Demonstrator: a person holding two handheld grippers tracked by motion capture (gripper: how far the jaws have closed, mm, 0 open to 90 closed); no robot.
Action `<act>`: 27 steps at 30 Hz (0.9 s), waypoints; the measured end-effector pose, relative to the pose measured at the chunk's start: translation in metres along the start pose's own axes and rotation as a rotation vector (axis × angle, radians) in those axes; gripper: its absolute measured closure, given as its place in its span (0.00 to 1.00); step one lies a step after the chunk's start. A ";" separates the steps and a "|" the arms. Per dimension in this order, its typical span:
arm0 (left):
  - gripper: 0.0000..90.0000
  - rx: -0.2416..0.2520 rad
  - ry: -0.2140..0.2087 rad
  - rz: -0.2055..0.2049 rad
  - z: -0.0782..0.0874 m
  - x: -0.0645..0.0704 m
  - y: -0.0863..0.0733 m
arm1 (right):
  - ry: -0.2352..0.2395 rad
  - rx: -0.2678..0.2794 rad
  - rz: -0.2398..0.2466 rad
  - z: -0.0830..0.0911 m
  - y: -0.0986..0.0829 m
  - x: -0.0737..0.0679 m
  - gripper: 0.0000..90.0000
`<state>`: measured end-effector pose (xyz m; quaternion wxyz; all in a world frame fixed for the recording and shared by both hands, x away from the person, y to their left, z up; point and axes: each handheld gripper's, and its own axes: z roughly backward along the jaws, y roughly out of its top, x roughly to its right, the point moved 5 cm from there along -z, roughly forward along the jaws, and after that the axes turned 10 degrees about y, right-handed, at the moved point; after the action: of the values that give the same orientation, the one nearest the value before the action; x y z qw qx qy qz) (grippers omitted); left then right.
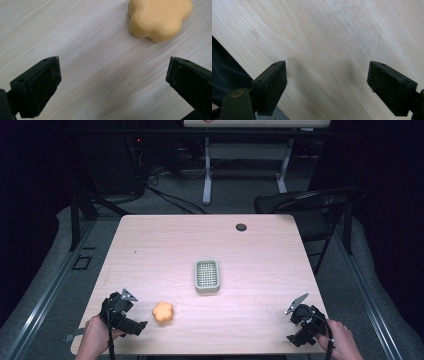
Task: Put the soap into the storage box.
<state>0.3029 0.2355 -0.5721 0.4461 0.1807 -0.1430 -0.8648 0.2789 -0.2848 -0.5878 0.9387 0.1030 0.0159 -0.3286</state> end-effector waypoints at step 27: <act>0.00 0.023 -0.026 -0.030 0.000 0.011 0.010 | 0.007 0.003 -0.005 -0.003 0.000 -0.002 0.17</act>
<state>0.3043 0.2207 -0.5702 0.4292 0.1767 -0.1559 -0.8719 0.2775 -0.2830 -0.5908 0.9377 0.1055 0.0188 -0.3305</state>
